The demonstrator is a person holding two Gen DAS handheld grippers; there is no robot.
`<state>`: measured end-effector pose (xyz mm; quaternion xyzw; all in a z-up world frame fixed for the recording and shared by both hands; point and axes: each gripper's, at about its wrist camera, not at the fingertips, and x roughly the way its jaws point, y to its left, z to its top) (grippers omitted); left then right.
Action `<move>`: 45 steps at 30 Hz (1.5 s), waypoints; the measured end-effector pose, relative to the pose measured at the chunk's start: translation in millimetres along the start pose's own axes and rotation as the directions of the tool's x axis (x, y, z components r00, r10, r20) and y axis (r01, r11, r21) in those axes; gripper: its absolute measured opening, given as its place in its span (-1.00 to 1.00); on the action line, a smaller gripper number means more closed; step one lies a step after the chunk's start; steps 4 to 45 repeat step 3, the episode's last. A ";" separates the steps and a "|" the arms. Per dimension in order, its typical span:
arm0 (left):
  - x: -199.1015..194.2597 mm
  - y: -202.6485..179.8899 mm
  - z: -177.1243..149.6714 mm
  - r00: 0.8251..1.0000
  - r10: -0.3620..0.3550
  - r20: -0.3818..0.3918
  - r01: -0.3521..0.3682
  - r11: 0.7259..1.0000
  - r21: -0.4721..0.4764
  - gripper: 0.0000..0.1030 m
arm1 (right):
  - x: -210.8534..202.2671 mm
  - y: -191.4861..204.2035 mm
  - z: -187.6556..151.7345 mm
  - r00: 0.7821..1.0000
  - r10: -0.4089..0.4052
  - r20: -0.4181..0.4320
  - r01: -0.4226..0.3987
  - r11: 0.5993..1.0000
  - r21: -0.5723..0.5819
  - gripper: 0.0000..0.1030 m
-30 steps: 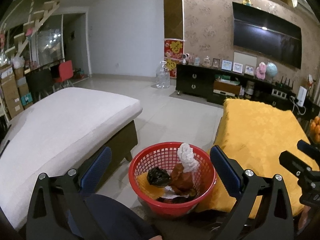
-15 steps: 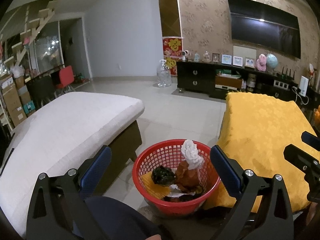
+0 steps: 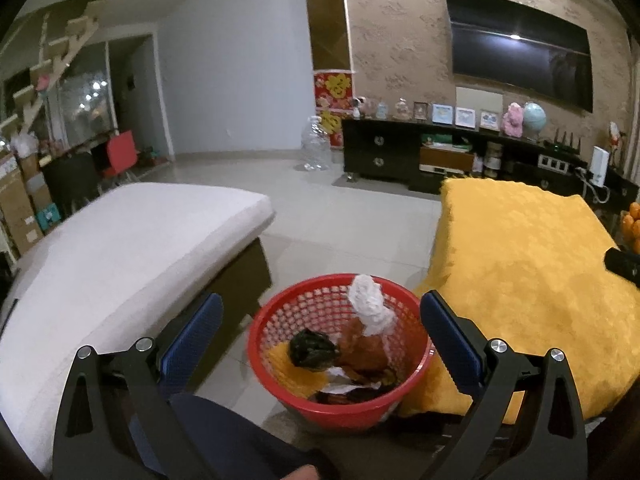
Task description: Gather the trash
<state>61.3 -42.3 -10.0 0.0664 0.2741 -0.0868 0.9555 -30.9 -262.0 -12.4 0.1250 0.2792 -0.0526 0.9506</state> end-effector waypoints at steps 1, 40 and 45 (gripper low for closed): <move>3.0 -1.3 -0.8 1.000 -0.011 -0.008 0.011 1.000 -0.003 0.85 | 0.6 -26.4 0.3 0.998 -0.055 -0.013 0.056 0.998 0.028 0.86; 11.6 -3.9 -2.3 0.999 -0.040 -0.034 0.039 0.999 -0.011 0.85 | 5.8 -86.8 -2.3 0.979 -0.194 -0.062 0.199 0.976 0.084 0.86; 11.6 -3.9 -2.3 0.999 -0.040 -0.034 0.039 0.999 -0.011 0.85 | 5.8 -86.8 -2.3 0.979 -0.194 -0.062 0.199 0.976 0.084 0.86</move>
